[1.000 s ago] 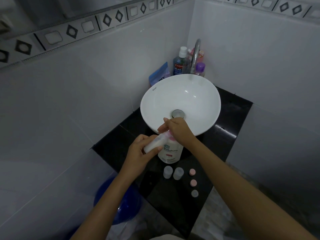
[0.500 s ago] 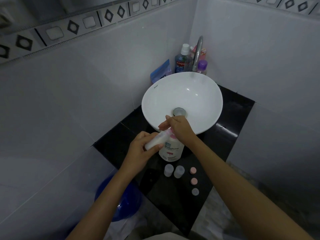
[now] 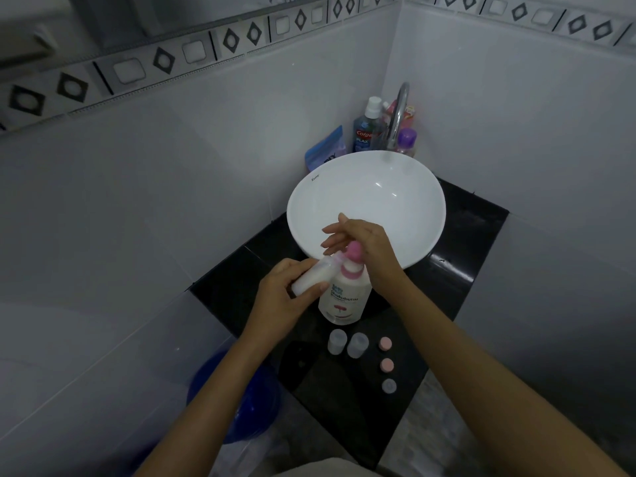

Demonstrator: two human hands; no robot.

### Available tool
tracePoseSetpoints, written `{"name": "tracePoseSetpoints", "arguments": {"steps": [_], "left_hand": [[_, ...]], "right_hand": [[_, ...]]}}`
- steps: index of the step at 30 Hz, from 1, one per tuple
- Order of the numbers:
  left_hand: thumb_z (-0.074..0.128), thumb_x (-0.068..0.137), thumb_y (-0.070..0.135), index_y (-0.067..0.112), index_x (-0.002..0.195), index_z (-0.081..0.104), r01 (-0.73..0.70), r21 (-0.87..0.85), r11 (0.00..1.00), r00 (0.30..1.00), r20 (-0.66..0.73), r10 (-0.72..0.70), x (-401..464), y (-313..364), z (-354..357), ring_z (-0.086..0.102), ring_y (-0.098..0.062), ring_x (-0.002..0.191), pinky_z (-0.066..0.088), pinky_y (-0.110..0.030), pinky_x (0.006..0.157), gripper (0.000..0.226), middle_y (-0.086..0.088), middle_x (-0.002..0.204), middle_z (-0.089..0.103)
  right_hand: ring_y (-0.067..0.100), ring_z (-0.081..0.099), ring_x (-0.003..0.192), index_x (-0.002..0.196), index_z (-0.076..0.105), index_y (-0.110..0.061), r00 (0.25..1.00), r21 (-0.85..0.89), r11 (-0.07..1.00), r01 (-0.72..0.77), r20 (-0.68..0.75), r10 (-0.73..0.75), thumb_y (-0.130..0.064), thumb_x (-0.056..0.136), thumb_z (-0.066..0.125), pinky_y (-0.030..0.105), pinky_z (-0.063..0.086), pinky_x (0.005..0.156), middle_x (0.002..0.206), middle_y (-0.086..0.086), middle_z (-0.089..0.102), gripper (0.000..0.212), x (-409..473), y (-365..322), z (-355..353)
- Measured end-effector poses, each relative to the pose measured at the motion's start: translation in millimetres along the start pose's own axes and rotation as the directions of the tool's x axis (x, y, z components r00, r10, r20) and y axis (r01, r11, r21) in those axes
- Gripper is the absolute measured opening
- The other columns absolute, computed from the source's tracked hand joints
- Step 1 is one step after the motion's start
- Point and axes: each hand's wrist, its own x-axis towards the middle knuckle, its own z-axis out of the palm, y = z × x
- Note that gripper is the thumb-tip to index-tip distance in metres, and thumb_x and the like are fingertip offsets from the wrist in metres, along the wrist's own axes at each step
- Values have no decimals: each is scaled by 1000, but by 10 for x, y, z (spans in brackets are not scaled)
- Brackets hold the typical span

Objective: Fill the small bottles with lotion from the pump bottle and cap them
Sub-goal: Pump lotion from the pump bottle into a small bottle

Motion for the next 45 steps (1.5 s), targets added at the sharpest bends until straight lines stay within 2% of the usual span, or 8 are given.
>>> {"name": "tracePoseSetpoints", "arguments": {"steps": [6, 9, 13, 20, 29, 35, 38, 45], "left_hand": [[67, 85, 22, 16, 127, 58, 42, -4, 999, 999, 2, -42, 2, -56, 25, 54, 7, 93, 44, -4, 77, 43, 4, 105, 58], [67, 86, 20, 16, 128, 57, 67, -22, 998, 998, 11, -66, 12, -88, 55, 53, 11, 97, 43, -2, 78, 44, 6, 108, 57], [67, 86, 18, 17, 129, 55, 87, -46, 995, 996, 33, -86, 33, -108, 92, 52, 16, 96, 43, -2, 78, 45, 14, 107, 55], [67, 86, 21, 31, 128, 54, 84, -10, 996, 995, 59, -83, 57, -111, 178, 54, 13, 101, 46, -9, 77, 45, 23, 106, 57], [66, 85, 18, 42, 120, 52, 66, -29, 997, 997, 35, -64, 23, -115, 120, 55, 13, 98, 42, 0, 78, 45, 21, 105, 60], [66, 85, 21, 28, 128, 55, 42, 72, 997, 998, 35, -45, -10, -137, 74, 53, 16, 97, 44, -4, 75, 45, 26, 102, 56], [67, 86, 18, 28, 127, 55, 29, 120, 992, 999, 32, -33, -10, -110, 11, 53, 16, 93, 42, -9, 74, 44, 25, 97, 55], [74, 78, 12, 49, 106, 54, 51, 13, 999, 995, -90, -50, 22, -44, -198, 56, 18, 90, 41, 3, 74, 51, 24, 100, 59]], "right_hand": [[19, 64, 76, 89, 71, 5, 999, -149, 989, 16, -33, -21, -24, 96, 52, 26, 51, 80, 82, 20, 70, 35, -42, 35, -13], [22, 63, 81, 88, 71, 5, 999, -179, 983, -25, -33, 20, -24, 98, 47, 30, 50, 85, 86, 23, 70, 39, -27, 55, 8], [19, 63, 75, 87, 71, 5, 1000, -204, 979, -18, -4, 18, -22, 99, 45, 19, 51, 76, 78, 18, 69, 40, -15, 40, 5], [23, 64, 78, 89, 71, 7, 1000, -231, 973, -24, -19, 20, -21, 99, 44, 34, 50, 88, 83, 21, 69, 40, -19, 23, 20], [27, 63, 82, 89, 71, 7, 999, -231, 972, -28, -48, 18, -22, 99, 45, 41, 50, 92, 91, 28, 70, 39, -11, 52, 25], [28, 64, 82, 87, 71, 6, 998, -224, 974, -42, -62, 29, -22, 99, 45, 42, 50, 94, 88, 27, 70, 39, 12, 79, 29], [26, 65, 76, 86, 71, 6, 998, -210, 977, -45, -57, 34, -22, 99, 45, 38, 51, 89, 82, 22, 70, 39, 31, 95, 22], [15, 65, 62, 79, 71, -2, 1000, -206, 979, -10, 0, 10, -22, 99, 45, 21, 52, 72, 71, 12, 69, 39, 51, 126, -8]]}}
